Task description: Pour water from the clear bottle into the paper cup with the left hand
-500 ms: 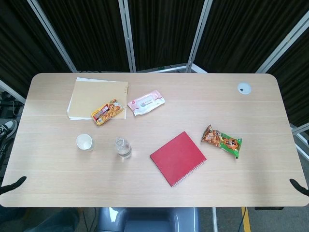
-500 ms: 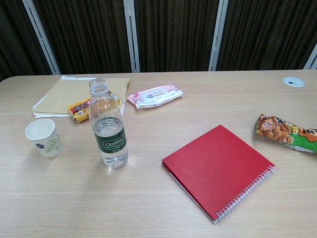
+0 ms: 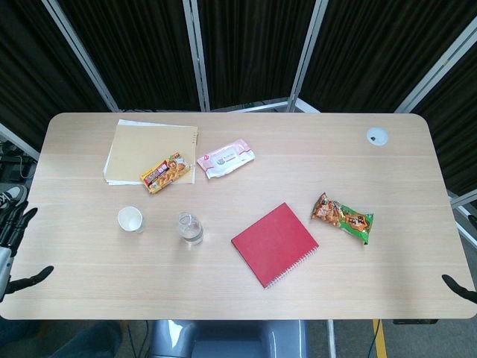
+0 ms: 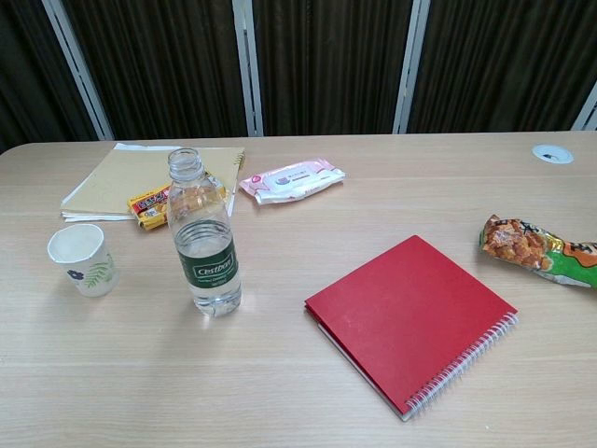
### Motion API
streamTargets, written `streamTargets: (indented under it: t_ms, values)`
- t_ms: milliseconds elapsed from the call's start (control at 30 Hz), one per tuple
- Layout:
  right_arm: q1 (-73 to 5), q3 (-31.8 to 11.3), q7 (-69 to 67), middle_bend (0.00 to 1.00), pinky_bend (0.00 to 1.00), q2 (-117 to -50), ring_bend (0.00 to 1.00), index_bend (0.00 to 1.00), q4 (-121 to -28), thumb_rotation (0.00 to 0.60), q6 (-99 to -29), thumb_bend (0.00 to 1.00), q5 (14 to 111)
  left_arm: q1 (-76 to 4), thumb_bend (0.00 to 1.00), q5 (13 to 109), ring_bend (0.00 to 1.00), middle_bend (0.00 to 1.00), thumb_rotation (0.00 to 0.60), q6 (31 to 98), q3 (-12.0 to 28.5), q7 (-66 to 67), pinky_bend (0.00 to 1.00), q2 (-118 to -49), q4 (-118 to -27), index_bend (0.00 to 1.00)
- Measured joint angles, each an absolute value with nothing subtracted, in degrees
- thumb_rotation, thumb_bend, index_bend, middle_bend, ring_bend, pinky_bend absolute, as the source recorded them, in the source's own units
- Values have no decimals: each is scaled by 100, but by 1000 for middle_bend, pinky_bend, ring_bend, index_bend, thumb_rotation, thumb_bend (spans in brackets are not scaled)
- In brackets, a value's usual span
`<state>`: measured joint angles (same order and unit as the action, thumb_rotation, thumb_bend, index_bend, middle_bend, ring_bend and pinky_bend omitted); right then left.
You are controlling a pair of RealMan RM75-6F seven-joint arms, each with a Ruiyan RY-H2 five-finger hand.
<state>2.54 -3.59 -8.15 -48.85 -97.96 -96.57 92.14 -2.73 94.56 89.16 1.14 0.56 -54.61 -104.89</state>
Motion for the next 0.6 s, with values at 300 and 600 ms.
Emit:
streamTargets:
  t_ms: [300,600]
  values:
    - [213,-372,-895,0,0,-4862,0,0,-9798,600,-9563,0,9153,-1268,0,9376,0,0,600,7937,486,-1033,0,-6385,-10003,0]
    - [87,-425,-600,0,0,-4971,0,0,-9749,600,-9207,0,8839,-2166,0,9280,0,0,600,7059,636,-1826,0,-7721,-8819,0]
